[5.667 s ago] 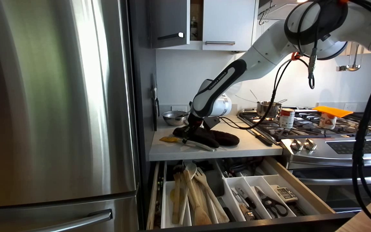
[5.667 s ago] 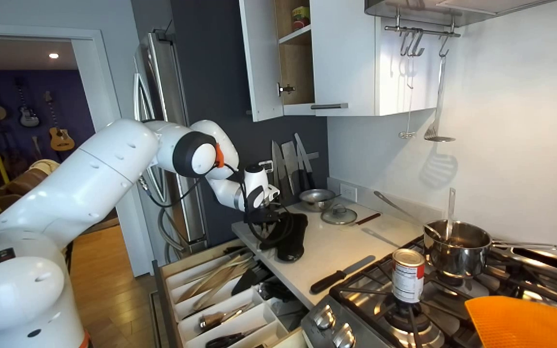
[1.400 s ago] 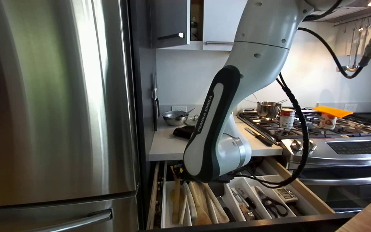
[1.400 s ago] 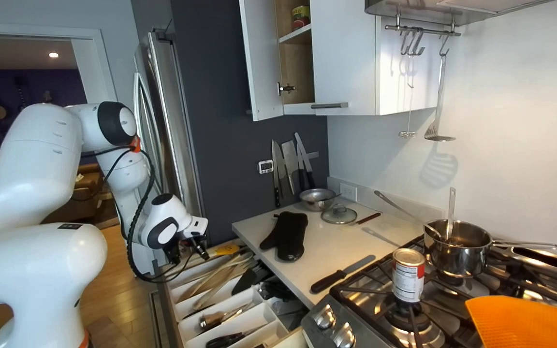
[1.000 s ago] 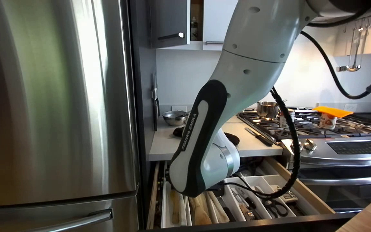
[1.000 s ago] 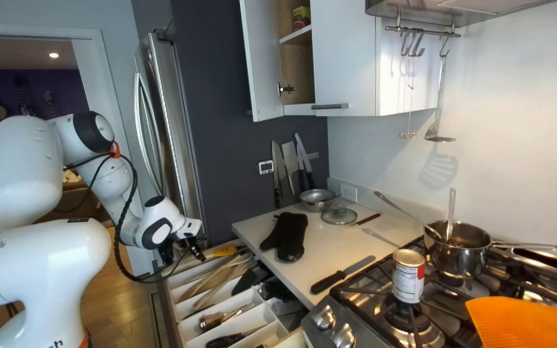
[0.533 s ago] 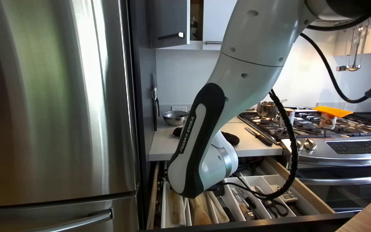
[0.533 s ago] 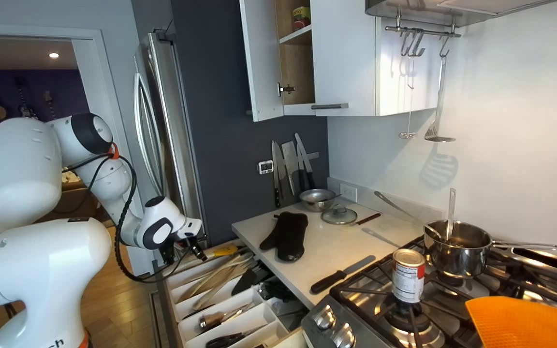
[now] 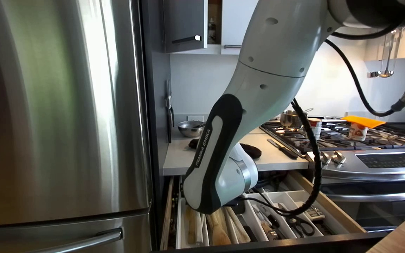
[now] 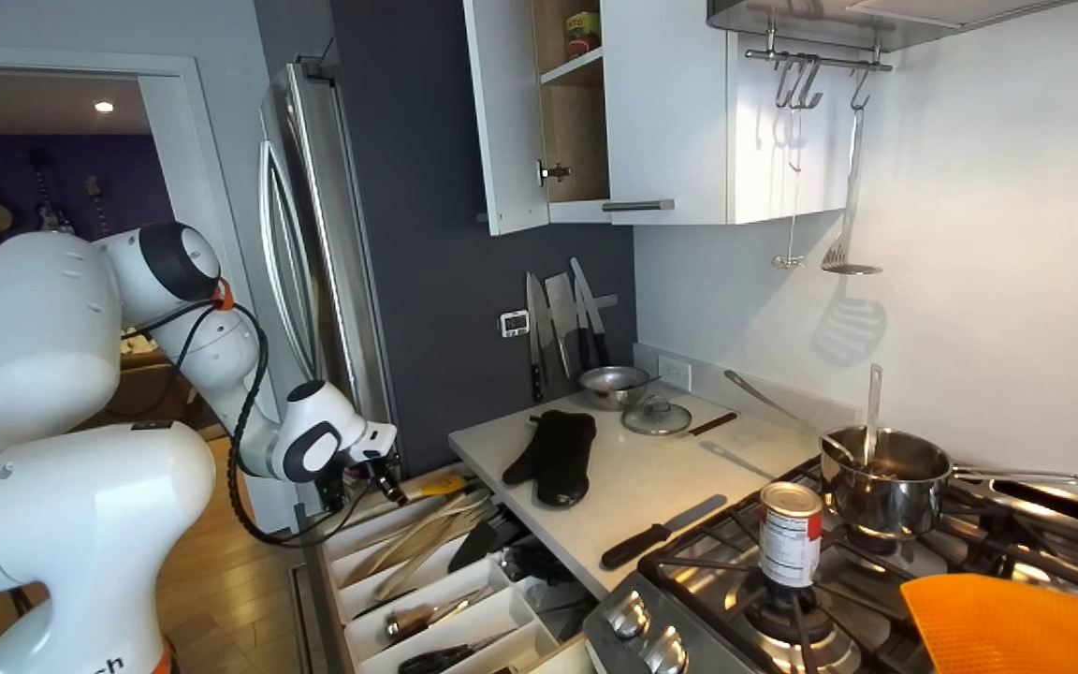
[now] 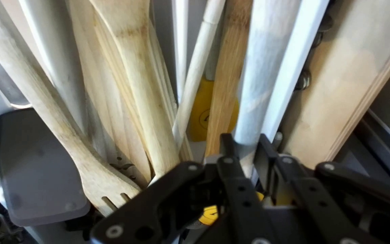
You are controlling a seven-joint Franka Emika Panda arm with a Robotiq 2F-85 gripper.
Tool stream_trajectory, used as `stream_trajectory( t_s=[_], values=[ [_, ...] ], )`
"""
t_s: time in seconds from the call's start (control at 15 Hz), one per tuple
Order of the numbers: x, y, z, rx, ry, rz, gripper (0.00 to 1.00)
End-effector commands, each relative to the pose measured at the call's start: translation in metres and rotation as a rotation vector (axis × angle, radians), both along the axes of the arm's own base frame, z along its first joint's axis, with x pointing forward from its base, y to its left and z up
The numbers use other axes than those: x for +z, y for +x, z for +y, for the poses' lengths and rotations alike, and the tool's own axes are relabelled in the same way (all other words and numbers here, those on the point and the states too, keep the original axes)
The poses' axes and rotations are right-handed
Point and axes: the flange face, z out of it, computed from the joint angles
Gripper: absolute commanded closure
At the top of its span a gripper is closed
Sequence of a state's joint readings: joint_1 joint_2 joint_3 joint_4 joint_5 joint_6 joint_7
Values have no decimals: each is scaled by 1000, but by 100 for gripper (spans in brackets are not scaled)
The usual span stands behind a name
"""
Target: Put the wooden spatula in the open drawer
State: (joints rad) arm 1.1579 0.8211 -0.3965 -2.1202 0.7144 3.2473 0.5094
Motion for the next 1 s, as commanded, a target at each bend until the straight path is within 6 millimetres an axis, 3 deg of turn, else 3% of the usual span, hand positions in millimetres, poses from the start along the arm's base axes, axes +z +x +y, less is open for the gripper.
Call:
stream_trajectory(
  t_s=[0.0,0.93],
  values=[
    [-15,12,4,-42,-7,18,95],
    [-43,49,29,-110,-63,-3,95]
  ],
)
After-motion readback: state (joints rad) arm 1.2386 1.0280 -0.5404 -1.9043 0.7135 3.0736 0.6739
